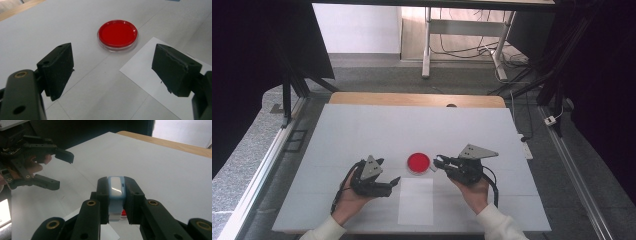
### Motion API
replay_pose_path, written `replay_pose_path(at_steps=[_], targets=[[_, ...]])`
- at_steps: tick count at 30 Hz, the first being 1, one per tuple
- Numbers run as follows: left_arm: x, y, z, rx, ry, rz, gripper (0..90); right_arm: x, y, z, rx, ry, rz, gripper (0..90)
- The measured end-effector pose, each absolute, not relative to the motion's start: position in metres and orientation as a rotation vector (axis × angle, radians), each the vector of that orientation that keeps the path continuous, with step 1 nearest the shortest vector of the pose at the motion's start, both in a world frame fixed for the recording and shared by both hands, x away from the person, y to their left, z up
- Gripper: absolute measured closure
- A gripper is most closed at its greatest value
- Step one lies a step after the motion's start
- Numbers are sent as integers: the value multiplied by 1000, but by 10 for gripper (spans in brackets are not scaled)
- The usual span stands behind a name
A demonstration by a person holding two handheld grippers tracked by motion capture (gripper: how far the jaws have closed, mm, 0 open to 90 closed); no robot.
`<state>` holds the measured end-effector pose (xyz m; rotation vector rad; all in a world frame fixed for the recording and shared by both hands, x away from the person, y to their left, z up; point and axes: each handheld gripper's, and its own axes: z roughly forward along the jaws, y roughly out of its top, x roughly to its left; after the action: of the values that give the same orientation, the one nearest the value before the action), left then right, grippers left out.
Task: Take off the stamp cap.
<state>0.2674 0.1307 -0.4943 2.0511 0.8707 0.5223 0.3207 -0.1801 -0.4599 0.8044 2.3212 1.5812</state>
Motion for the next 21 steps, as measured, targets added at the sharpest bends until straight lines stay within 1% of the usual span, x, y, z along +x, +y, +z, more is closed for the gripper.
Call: replay_pose_path(at_steps=[17, 21], targets=[[271, 111, -493, 2079, 817, 490, 179, 323, -176, -461, 816, 2315, 1586, 751], [273, 111, -492, 2072, 827, 475, 179, 324, -175, -460, 828, 2300, 1591, 751]])
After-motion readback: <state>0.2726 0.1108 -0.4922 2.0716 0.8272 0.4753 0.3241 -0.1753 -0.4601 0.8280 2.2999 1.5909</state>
